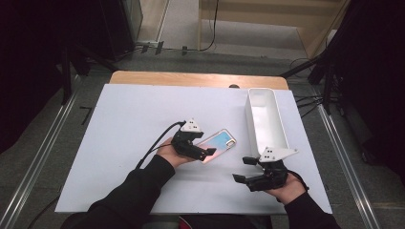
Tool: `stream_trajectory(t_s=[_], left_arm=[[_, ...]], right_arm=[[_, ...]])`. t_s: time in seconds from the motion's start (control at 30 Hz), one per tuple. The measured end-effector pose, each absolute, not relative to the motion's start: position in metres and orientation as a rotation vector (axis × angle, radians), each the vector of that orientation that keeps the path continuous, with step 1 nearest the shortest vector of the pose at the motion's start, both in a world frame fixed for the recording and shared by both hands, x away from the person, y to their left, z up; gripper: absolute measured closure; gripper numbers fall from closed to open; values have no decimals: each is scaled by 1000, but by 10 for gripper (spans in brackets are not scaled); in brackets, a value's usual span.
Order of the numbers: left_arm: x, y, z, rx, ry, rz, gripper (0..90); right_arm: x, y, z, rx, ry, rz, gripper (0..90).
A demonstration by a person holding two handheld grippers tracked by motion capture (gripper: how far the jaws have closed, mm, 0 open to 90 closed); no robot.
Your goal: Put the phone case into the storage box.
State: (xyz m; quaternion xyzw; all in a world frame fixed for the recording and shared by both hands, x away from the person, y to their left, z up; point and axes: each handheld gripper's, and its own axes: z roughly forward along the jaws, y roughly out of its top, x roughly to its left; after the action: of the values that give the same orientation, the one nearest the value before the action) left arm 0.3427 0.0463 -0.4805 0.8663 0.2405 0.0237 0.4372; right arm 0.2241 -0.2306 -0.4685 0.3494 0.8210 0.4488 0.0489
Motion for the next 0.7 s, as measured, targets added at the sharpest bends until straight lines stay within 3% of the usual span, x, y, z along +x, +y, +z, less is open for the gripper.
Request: stream_trajectory(t_s=[0.33, 0.7], left_arm=[[337, 52, -490, 2217, 616, 10, 858], [338, 54, -498, 2284, 635, 15, 888]], right_arm=[[224, -231, -468, 1067, 2499, 1373, 232], [223, -231, -468, 1069, 2503, 1371, 232]])
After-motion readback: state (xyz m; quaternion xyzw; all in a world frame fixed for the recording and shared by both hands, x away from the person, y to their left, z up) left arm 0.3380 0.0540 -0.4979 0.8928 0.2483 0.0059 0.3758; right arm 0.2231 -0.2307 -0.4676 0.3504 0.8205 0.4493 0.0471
